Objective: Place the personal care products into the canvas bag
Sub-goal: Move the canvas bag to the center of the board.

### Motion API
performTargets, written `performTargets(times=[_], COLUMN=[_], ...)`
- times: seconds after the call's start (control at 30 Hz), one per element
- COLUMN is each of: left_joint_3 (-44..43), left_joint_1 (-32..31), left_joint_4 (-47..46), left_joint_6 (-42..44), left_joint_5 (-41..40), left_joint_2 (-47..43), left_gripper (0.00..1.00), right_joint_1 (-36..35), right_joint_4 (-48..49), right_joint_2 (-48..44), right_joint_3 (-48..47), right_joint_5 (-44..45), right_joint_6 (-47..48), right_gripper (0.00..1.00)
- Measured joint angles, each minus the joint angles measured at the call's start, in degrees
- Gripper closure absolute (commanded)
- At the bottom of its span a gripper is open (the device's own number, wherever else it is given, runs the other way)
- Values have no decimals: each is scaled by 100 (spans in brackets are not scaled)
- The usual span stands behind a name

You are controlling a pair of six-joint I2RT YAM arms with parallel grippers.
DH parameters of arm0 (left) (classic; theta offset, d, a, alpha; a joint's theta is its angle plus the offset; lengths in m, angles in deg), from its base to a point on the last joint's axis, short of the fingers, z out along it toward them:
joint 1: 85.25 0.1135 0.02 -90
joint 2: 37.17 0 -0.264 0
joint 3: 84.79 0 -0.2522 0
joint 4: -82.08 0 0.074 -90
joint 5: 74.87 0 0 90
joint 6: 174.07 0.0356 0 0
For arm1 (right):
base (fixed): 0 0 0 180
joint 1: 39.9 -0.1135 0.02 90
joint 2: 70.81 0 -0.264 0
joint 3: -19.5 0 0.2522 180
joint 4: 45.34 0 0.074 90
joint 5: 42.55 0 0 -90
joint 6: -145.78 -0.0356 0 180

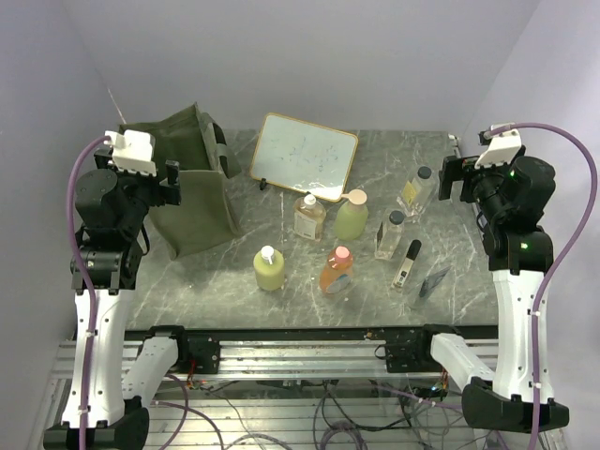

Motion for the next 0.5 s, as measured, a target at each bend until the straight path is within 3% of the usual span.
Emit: performTargets(times=[0.5], left_joint_3=[26], left_joint_1=[0], left_joint_4=[-4], left_joint_6=[50], left_joint_5=[116], left_joint_2=[74], left_gripper=[1], right_joint_1=[0], right_joint_4=[-26], right_joint_2=[42], right_joint_3=[-2], right_joint_5=[-170], right_joint_6=[66], right_gripper=[0])
